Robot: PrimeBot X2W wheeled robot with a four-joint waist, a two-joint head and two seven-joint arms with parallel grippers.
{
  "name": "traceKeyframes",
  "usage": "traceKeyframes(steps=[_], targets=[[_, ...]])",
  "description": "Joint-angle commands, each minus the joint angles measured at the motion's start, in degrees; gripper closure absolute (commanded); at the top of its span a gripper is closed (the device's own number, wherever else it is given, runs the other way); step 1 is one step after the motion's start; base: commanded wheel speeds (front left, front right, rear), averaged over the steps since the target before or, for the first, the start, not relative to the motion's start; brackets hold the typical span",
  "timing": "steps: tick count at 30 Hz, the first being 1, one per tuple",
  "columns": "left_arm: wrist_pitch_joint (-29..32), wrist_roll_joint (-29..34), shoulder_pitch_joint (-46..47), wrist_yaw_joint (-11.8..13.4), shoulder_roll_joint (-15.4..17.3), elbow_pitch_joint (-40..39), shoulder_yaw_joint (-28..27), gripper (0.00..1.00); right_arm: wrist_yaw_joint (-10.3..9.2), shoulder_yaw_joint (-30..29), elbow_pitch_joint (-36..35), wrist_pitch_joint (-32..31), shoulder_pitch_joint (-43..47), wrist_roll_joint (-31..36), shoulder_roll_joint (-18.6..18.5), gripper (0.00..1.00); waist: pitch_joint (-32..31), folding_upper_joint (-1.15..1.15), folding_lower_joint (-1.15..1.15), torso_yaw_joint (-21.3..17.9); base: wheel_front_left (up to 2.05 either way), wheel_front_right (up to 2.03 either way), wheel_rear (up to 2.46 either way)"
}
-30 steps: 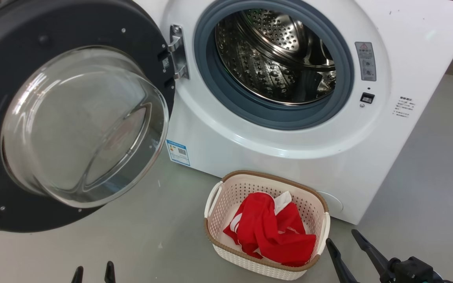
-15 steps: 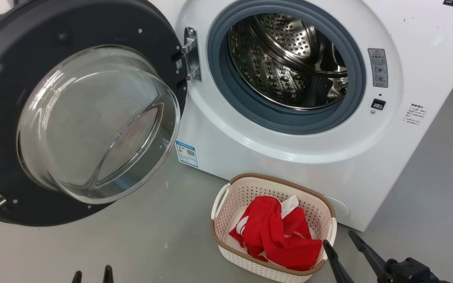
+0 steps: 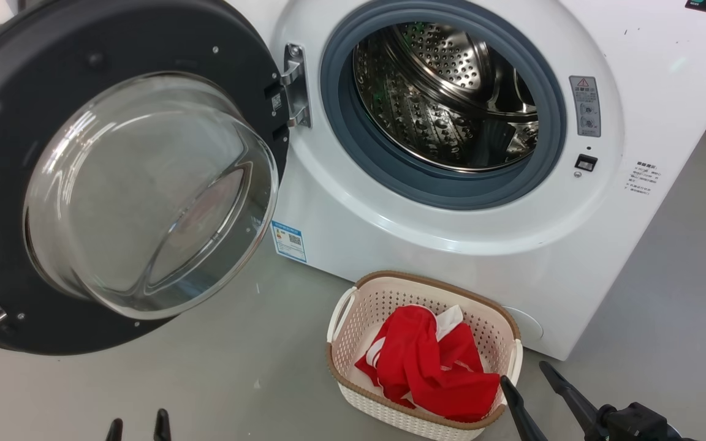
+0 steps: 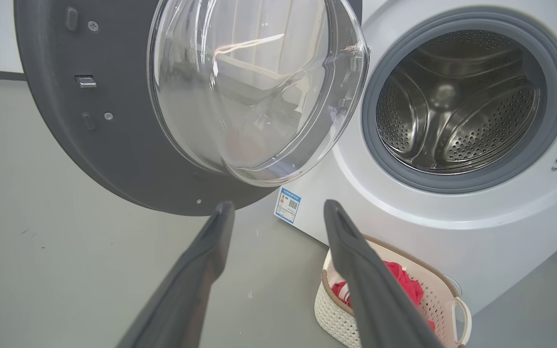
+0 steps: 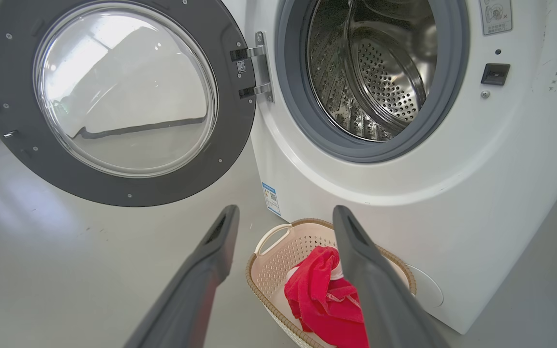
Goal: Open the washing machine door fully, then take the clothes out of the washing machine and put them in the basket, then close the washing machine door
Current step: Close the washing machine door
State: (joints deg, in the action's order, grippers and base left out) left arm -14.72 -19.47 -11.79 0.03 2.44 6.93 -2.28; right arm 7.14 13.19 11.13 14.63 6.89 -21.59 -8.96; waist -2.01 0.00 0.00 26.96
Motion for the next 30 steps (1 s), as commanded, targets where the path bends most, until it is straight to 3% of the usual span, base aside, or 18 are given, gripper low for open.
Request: traceKeyframes(steps=[1,2,3,4,13,17,22,24,30], targets=[[-0.28,-0.47,1.44,0.22,0.43,-1.84,-2.13,0.55,0.35,0.89,-1.25,0.37,-2.01,-0.35,-0.76,0.0,0.03,0.0,0.0,0.01,0.0,0.0,0.0],[-0.28,-0.96,1.64,0.13,0.43,-2.21,-2.38,0.7,0.35,0.86,-1.25,0.37,-2.02,-0.35,-0.76,0.0,0.07,0.0,0.0,0.02,0.0,0.0,0.0],[-0.28,-1.64,1.94,-0.07,0.43,-2.7,-2.76,0.93,0.35,0.82,-1.26,0.37,-2.02,-0.34,-0.74,0.0,0.12,0.0,0.0,0.02,0.0,0.0,0.0],[-0.28,-2.3,2.37,-0.38,0.43,-3.23,-3.32,1.0,0.35,0.77,-1.28,0.37,-2.0,-0.32,-0.72,0.0,0.2,0.0,0.0,0.03,0.0,0.0,0.0],[-0.28,-2.23,11.97,-4.67,0.49,-14.84,-13.26,1.0,0.35,0.28,-1.67,0.37,-2.01,-0.22,-1.05,0.0,1.92,0.0,0.0,-0.63,0.0,0.0,0.0],[-0.28,-3.06,19.94,-6.46,2.97,-16.92,-19.41,1.0,0.35,0.32,-1.81,0.37,-2.43,-0.17,-1.45,0.0,3.03,0.0,0.0,-1.38,0.0,0.0,0.0],[-0.28,-10.63,31.46,-7.33,10.71,-11.03,-25.41,1.0,0.35,0.3,-1.98,0.37,-3.0,-0.18,-1.99,0.0,4.59,0.0,0.0,-2.45,0.0,0.0,0.0],[-0.26,-12.7,35.5,-7.42,14.95,-6.28,-25.74,1.0,0.35,0.22,-2.03,0.37,-3.3,-0.22,-2.23,0.0,5.23,0.0,0.0,-2.8,0.0,0.0,0.0],[5.06,-21.8,47.25,-7.49,23.63,10.35,-26.79,1.0,0.35,0.1,-2.2,0.37,-3.88,-0.28,-2.63,0.0,6.61,0.0,0.0,-3.77,0.0,0.0,0.0]])
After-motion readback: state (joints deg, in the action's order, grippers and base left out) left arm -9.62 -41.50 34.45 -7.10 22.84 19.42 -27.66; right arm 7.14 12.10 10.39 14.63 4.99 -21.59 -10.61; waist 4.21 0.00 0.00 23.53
